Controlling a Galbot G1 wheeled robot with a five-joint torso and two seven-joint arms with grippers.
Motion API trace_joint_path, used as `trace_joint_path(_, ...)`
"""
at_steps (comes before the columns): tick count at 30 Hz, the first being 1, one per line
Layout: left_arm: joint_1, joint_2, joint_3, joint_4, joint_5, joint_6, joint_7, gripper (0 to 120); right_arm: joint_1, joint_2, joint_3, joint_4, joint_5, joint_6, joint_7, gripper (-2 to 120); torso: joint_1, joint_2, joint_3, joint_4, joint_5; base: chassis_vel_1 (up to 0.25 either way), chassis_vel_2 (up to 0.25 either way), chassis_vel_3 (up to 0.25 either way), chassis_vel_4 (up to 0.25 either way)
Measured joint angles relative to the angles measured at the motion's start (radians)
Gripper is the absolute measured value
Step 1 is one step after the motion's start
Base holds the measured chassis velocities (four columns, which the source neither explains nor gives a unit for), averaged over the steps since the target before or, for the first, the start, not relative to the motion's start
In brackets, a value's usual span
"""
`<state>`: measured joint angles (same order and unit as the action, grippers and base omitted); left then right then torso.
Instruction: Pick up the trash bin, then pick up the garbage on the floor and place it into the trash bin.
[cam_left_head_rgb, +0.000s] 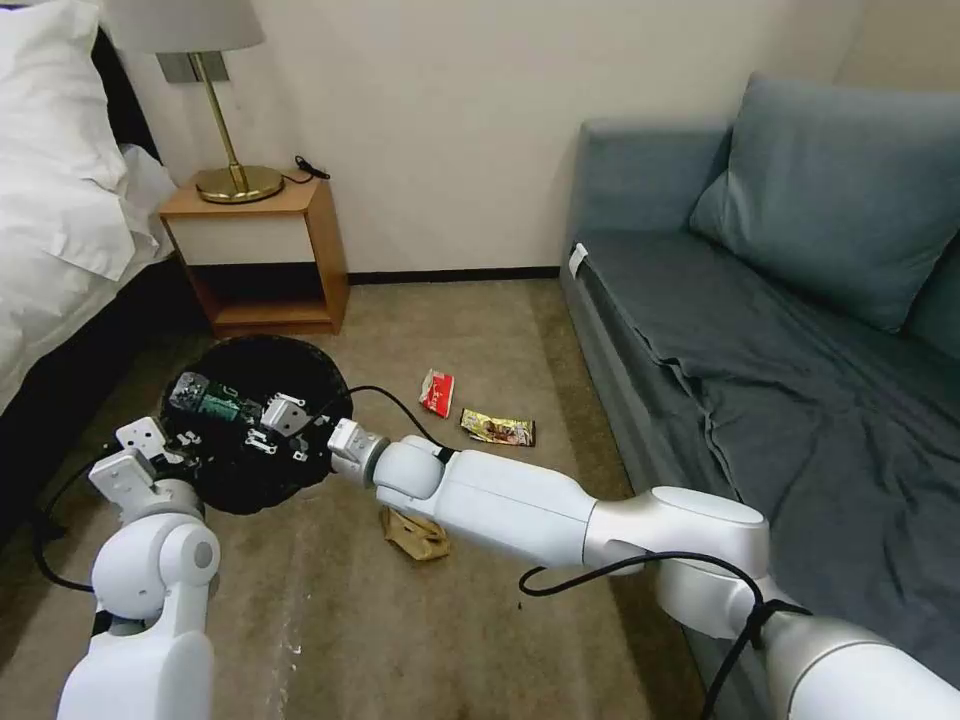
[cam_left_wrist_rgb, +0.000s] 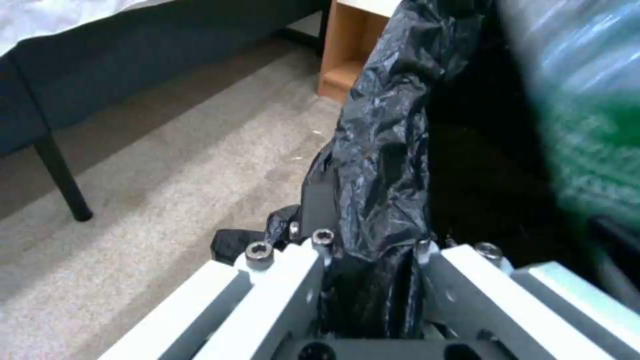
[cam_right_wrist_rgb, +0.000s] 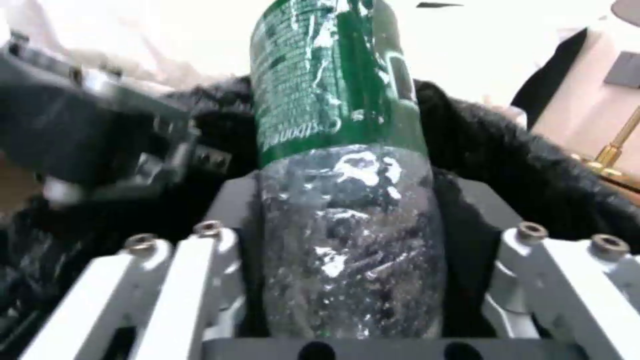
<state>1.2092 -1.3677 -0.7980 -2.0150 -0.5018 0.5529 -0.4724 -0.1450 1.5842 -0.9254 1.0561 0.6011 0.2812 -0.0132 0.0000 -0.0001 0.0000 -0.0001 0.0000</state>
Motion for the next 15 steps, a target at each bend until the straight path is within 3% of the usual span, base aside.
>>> trace_joint_path(3, 0.004, 0.003, -0.002, -0.002, 0.000, 0.001, -0.001, 1, 0.001, -0.008, 0.004, 0.016, 0.001, -0.006, 0.000, 65, 0.000, 0.000, 0.000, 0.0001, 0.0000, 0.000, 0.000, 0.000, 0.000)
trace_joint_path(5, 0.005, 0.006, -0.003, -0.008, 0.000, 0.003, -0.003, 1, 0.000, -0.019, 0.004, 0.034, 0.003, -0.013, 0.000, 79, 0.000, 0.000, 0.000, 0.0000, 0.0000, 0.000, 0.000, 0.000, 0.000)
trace_joint_path(8, 0.007, 0.006, -0.003, -0.013, 0.000, 0.005, -0.004, 1, -0.003, -0.025, 0.005, 0.041, 0.003, -0.015, 0.000, 88, 0.000, 0.000, 0.000, 0.0001, 0.0000, 0.000, 0.000, 0.000, 0.000)
trace_joint_path(15, 0.014, 0.010, -0.009, -0.017, -0.003, 0.006, -0.005, 1, -0.001, -0.024, 0.077, 0.040, -0.013, -0.027, 0.008, 100, 0.000, 0.000, 0.000, 0.0000, 0.0001, 0.000, 0.000, 0.000, 0.000)
